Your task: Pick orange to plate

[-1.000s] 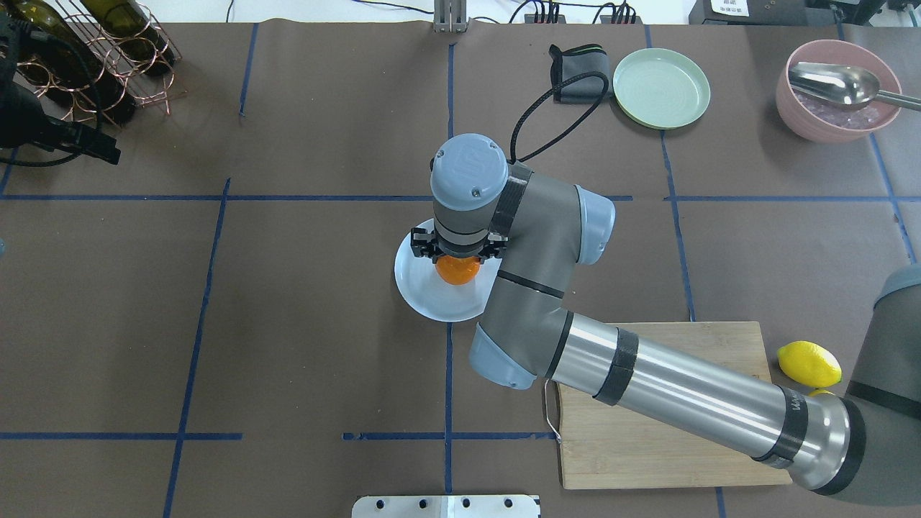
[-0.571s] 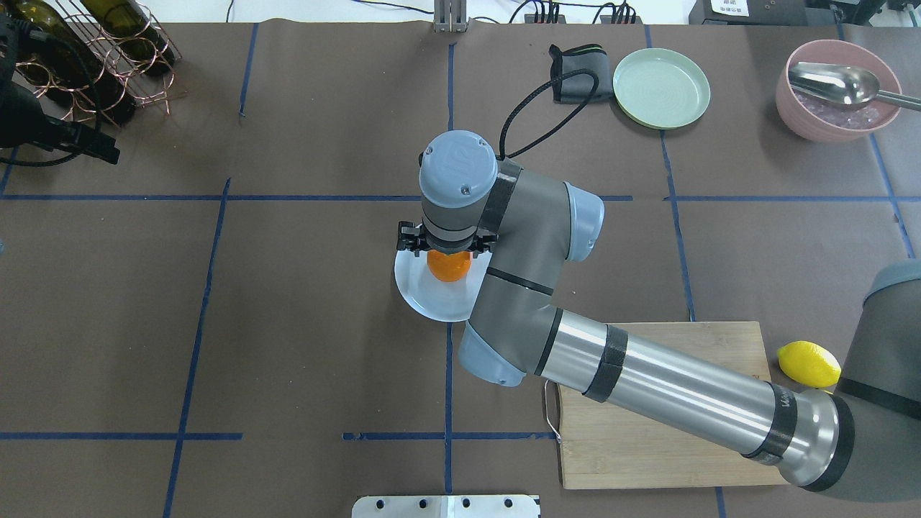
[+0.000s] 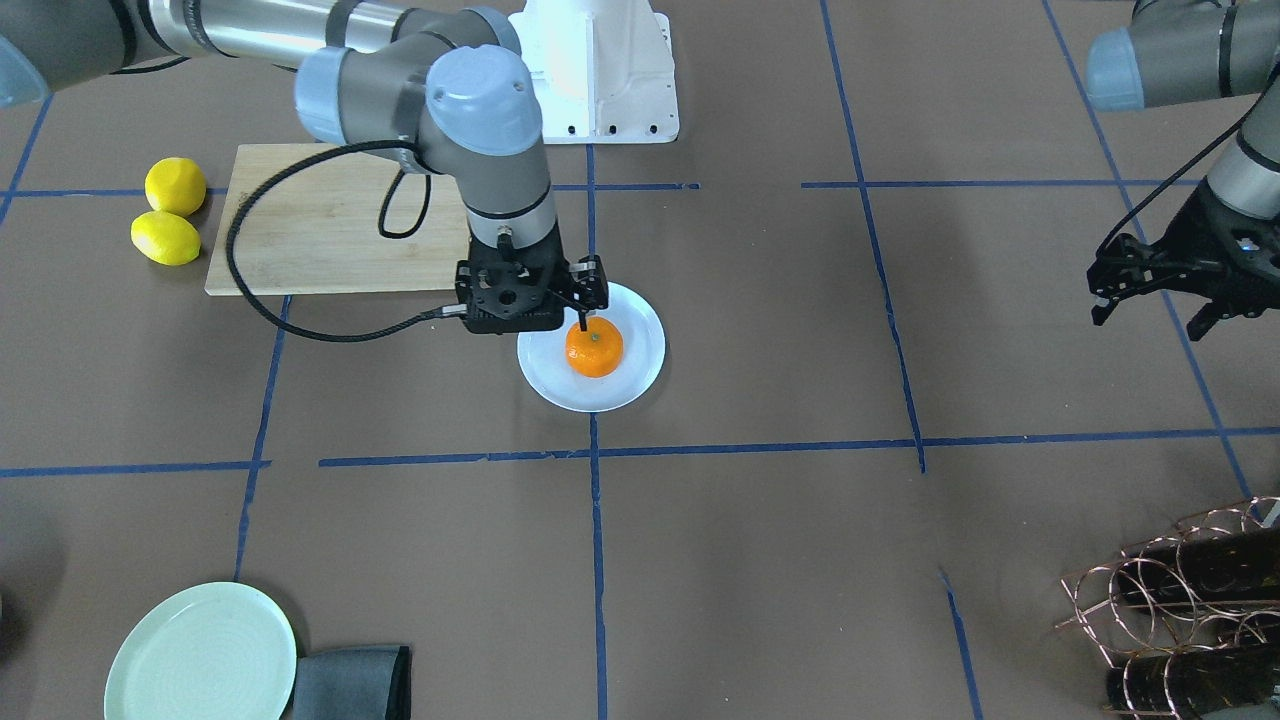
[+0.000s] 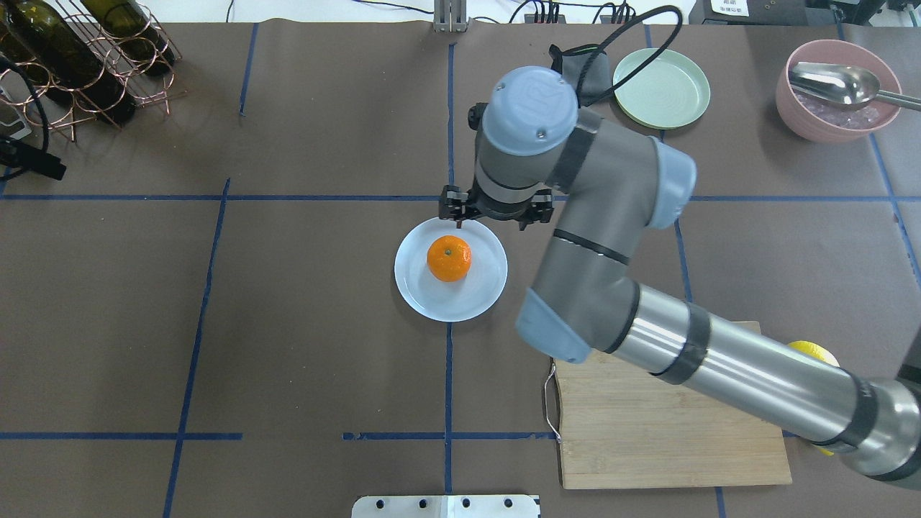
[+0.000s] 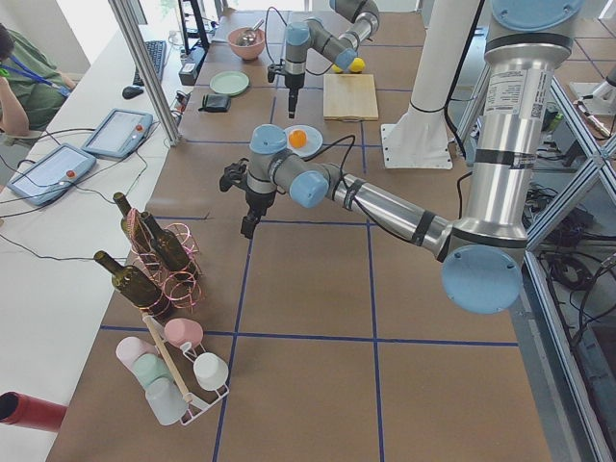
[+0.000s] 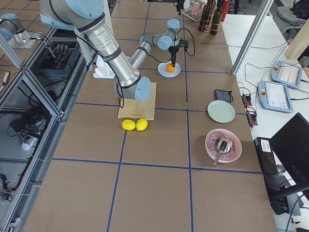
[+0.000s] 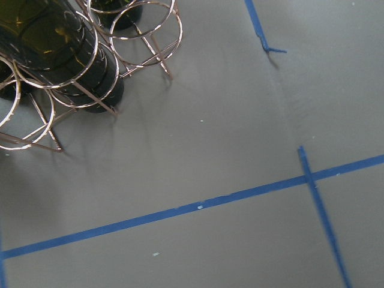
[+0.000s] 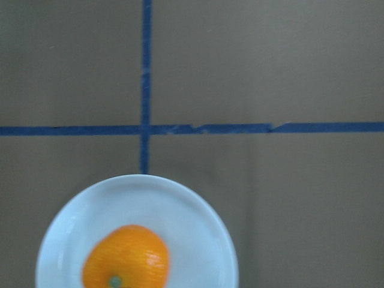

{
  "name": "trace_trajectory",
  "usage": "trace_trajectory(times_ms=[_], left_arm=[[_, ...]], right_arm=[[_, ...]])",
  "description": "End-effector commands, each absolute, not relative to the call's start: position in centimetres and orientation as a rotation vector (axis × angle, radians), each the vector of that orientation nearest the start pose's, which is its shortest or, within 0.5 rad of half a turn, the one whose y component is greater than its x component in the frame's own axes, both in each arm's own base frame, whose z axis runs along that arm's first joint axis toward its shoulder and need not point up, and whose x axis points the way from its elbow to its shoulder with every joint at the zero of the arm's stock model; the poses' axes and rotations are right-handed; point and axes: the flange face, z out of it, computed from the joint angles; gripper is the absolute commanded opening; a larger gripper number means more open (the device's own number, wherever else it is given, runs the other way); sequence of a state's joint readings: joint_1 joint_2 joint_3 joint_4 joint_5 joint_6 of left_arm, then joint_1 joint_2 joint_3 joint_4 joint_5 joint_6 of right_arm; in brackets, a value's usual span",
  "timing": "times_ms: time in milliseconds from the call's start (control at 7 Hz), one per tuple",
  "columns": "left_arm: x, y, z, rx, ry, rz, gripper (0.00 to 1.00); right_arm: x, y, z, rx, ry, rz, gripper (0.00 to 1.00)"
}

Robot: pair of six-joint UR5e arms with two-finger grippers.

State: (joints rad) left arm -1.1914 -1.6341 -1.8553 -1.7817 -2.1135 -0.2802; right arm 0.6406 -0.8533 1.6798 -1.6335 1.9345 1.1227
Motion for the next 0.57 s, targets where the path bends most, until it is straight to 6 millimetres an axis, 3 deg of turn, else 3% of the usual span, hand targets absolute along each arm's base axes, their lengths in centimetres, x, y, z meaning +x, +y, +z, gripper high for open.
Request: trace_trajectory(times_ms=[0,143,286,429], left_arm=[[2.4,-51.5,54.3,0.325,0.660,0.349,1.00],[-1.5,-51.4,57.3,0.291,0.634,0.366,1.00],[-3.8,-50.9,58.9,0.270,0.684,0.336,1.00],[-3.9,-50.1,59.3,0.228,0.774,0.303,1.00]], right_arm=[[-35.5,-51.0,25.6,0.108,-0.799,-0.069,1.00],[-29.5,-52.7,29.9,0.110,-0.787,-0.135,1.00],[-23.1,-54.0,34.8,0.105,-0.787,-0.187,1.00],[-17.3,-54.7,39.0,0.115,-0.786,-0.232,1.00]])
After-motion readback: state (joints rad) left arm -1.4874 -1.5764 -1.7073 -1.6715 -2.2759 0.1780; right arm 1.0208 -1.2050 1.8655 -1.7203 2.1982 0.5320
